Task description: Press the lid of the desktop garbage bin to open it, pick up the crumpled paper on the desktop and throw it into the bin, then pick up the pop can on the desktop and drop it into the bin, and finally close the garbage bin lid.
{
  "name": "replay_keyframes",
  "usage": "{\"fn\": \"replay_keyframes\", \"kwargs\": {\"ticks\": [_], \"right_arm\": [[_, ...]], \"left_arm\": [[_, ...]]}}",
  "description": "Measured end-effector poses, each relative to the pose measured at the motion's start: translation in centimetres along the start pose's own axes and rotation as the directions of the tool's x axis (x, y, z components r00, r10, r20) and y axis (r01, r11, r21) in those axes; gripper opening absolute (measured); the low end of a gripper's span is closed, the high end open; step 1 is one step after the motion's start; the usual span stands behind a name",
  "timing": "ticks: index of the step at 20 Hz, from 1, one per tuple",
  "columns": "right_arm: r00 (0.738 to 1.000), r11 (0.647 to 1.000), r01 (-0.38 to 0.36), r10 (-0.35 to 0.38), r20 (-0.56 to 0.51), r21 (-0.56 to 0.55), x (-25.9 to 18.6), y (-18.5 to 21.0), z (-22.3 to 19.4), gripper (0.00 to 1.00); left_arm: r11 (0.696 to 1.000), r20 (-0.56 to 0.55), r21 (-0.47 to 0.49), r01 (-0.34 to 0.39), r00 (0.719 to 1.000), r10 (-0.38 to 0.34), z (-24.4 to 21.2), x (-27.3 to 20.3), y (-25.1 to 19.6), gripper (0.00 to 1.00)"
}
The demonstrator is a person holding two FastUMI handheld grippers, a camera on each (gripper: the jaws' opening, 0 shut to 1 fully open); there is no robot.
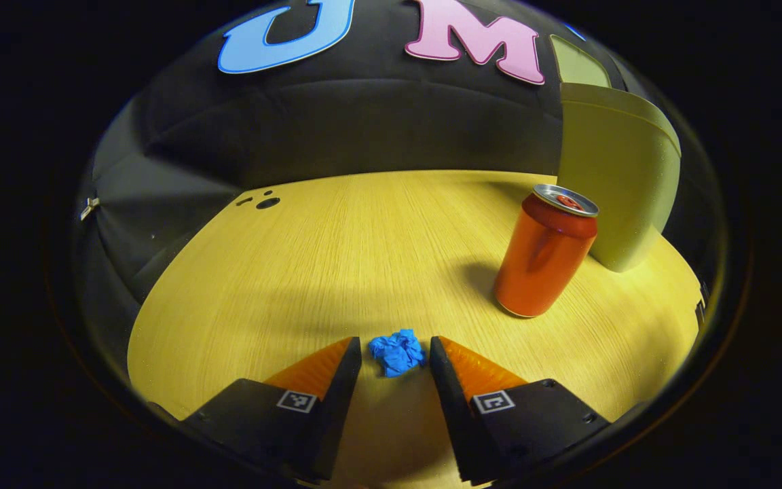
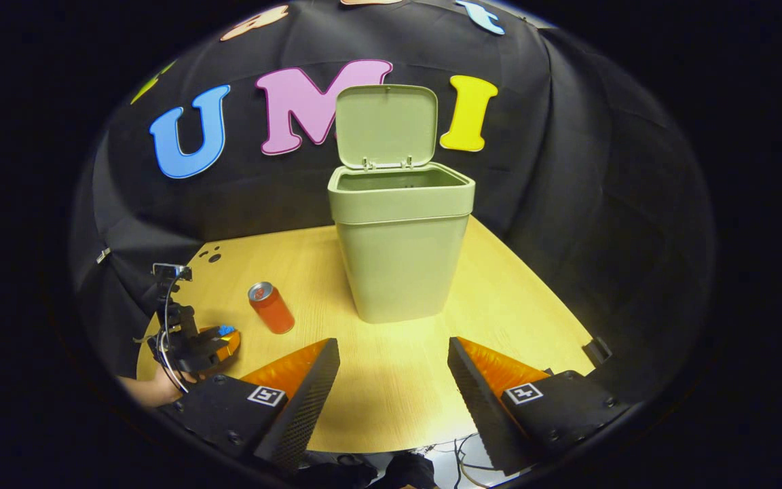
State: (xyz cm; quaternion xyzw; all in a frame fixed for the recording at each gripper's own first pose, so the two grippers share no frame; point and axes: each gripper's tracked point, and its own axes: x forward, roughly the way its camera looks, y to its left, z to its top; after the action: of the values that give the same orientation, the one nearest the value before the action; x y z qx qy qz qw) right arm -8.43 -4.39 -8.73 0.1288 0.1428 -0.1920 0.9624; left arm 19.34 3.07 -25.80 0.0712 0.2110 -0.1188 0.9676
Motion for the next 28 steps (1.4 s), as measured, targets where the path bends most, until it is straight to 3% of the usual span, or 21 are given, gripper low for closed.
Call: {"fn": "replay_keyframes", "kwargs": {"ticks": [2,4,5,6,8,12,17,24,28], "right_arm": [[1.0,1.0,-0.007,0.007,-0.004,-0.005,-0.1,0.3,-0.2,1.0],[1.0,1.0,-0.013,0.013,-0.008,-0.005,-0.1,0.4,-0.4,1.0],[1.0,1.0,-0.014,0.014,-0.008,-0.004,-0.1,0.4,-0.4,1.0],[1.0,1.0,-0.014,0.014,-0.007,-0.004,-0.2,0.3,-0.4,1.0],[1.0,1.0,-0.013,0.013,-0.011,0.002,-0.3,0.0,-0.6,1.0],[1.0,1.0,-0.014,0.014,-0.018,0.02,-0.3,-0.4,-1.2,1.0],[1.0,1.0,-0.021,0.021,-0.023,0.022,0.0,-1.1,-1.5,1.0],[0.998,0.998,-0.059,0.059,-0.013,0.032,1.2,-2.2,-1.0,1.0],[0.997,0.996,-0.079,0.079,-0.006,0.043,1.8,-3.6,-0.8,1.0]], "left_arm": [[1.0,0.003,0.005,-0.003,1.0,0.003,0.0,-0.1,-0.1,0.58],[1.0,0.004,0.007,0.004,1.0,-0.004,0.1,0.0,-0.4,0.48],[1.0,0.005,0.01,0.008,1.0,-0.008,0.0,0.0,-0.6,0.48],[1.0,0.003,0.016,0.009,1.0,-0.009,0.0,0.0,-0.8,0.39],[1.0,0.001,0.02,0.012,1.0,-0.012,0.1,-0.1,-0.8,0.4],[1.0,-0.024,0.02,0.008,1.0,-0.007,0.4,-0.3,-0.8,0.28],[1.0,0.021,0.025,-0.006,1.0,0.005,3.3,-2.7,-0.3,0.24],[0.998,0.169,0.06,-0.034,0.985,0.023,11.5,-9.1,-0.7,0.26],[0.999,0.241,0.04,0.007,0.97,-0.017,16.5,-12.3,-3.5,0.27]]}}
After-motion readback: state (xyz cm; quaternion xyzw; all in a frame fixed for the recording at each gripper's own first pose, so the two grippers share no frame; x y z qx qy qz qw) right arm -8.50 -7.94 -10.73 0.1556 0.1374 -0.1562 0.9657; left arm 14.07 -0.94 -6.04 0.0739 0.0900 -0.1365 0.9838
